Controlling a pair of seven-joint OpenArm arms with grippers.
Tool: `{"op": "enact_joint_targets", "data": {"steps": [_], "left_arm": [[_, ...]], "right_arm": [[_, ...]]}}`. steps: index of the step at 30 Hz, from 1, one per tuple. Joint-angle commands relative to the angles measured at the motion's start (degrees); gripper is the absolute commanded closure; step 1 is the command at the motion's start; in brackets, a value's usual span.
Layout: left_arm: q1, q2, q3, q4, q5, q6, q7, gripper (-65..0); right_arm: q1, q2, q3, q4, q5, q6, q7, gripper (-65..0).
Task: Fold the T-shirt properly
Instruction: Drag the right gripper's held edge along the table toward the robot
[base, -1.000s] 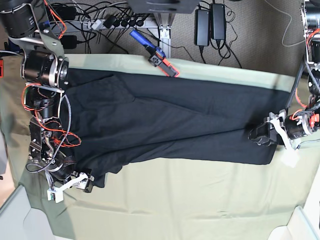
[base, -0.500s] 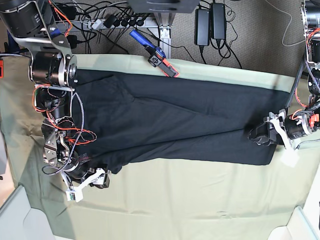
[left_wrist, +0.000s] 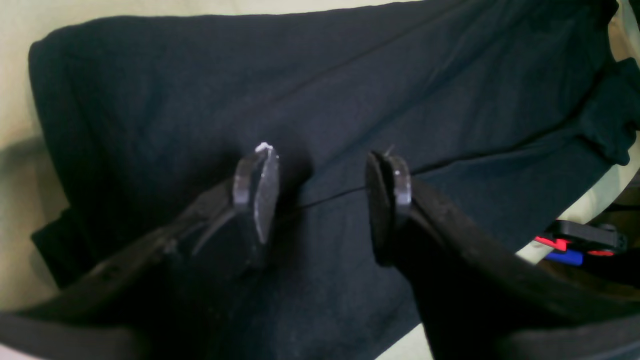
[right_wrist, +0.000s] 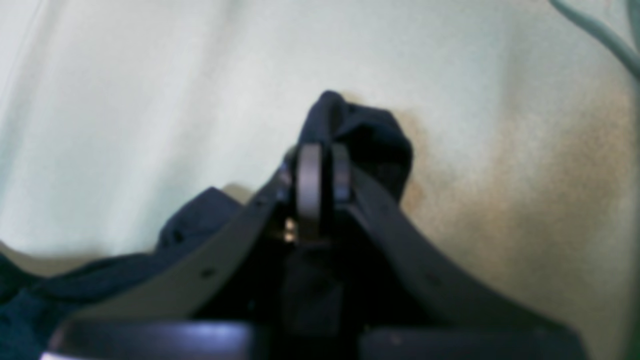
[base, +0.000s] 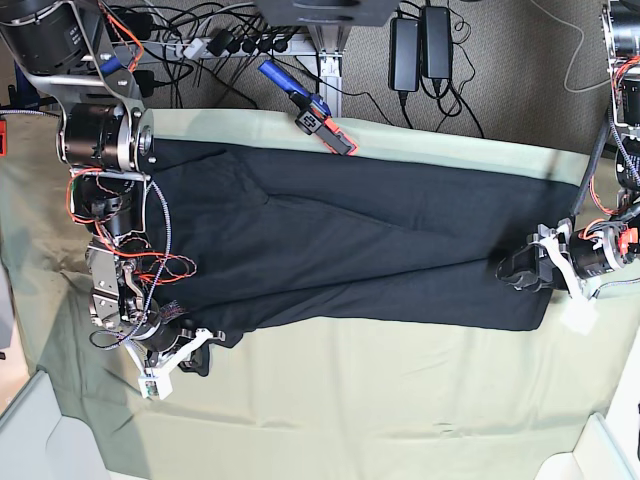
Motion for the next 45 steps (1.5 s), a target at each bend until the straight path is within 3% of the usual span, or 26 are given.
{"op": "enact_joint_targets", "data": {"steps": [1, 8, 17, 25, 26, 29, 31, 45], "left_arm": [[-0.9, -1.0, -0.4, 0.8, -0.9, -1.0, -1.0, -32.0], [0.0, -1.0, -0.4, 0.8, -0.9, -1.0, -1.0, -32.0], [0.3, -1.0, -0.4, 0.8, -0.9, -1.0, -1.0, -32.0], [0.3, -1.0, -0.4, 0.8, -0.9, -1.0, -1.0, -31.9], [0.3, -1.0, -0.4, 0.8, -0.9, -1.0, -1.0, -32.0], [0.3, -1.0, -0.4, 0.8, -0.9, -1.0, -1.0, -31.9], [0.3, -1.0, -0.4, 0.8, -0.9, -1.0, -1.0, -31.9], [1.7, -1.0, -0.4, 0.8, -0.9, -1.0, -1.1, -32.0]], "right_arm": [[1.7, 0.7, 0.0, 1.9, 0.5, 3.1, 0.8, 0.0], [-8.4, 2.4, 0.0, 18.2, 1.2, 3.2, -2.0, 0.0], [-24.8, 6.9, 0.0, 39.8, 5.5, 3.2, -3.0, 0.0], [-29.6, 7.1, 0.0, 43.3, 6.1, 3.1, -3.4, 0.0], [-29.6, 7.1, 0.0, 43.3, 6.1, 3.1, -3.4, -2.9], [-29.2, 7.1, 0.0, 43.3, 8.9, 3.0, -3.4, -30.5], [-28.7, 7.1, 0.2, 43.3, 11.3, 3.0, -3.4, -40.6], [-21.2, 3.9, 11.4, 42.1, 11.4, 3.0, -3.8, -41.8]]}}
